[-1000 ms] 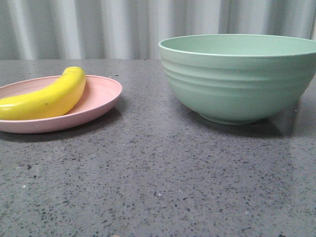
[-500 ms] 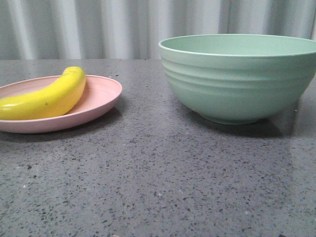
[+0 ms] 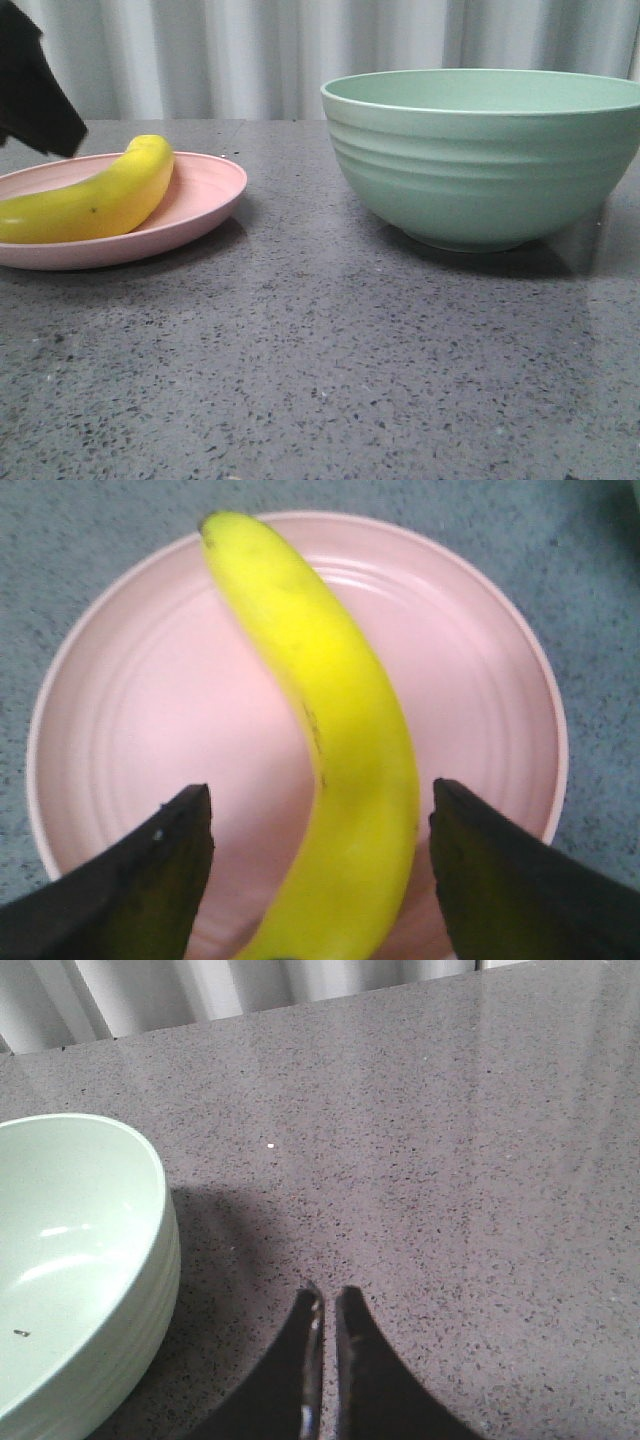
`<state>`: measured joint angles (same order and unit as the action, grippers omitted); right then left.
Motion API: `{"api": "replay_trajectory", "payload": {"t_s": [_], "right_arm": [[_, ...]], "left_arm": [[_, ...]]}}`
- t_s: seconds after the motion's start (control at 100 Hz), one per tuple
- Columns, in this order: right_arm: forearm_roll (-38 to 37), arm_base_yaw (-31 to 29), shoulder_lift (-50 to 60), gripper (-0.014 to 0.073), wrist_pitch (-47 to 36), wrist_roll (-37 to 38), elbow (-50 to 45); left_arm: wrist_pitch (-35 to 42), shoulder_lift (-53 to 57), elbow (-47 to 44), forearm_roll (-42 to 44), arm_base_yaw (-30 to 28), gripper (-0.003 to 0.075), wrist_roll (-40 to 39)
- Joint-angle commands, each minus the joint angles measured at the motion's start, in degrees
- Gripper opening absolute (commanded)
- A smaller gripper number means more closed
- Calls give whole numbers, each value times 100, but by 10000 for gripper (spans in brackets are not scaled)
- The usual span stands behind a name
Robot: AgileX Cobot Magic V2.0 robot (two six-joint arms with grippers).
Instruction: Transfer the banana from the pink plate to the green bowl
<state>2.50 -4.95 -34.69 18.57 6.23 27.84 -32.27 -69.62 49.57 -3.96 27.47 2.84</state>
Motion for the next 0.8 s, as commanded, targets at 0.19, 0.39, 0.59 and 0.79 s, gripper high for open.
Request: {"api": "replay_trajectory", "payload": {"t_s": [0.19, 0.39, 0.59, 0.79], "right_arm": [[-8, -20, -49, -49, -494, -14, 198], [0, -20, -49, -49, -443, -14, 198], [0, -20, -49, -49, -387, -14, 198], [0, -20, -49, -49, -409, -14, 198]], "left_arm": [[-424, -687, 721, -55, 142, 430, 96], [-510, -971, 763, -55, 142, 430, 96], [-558, -1168, 763, -55, 142, 430, 96], [-573, -1266, 763, -55, 142, 365, 96]]}}
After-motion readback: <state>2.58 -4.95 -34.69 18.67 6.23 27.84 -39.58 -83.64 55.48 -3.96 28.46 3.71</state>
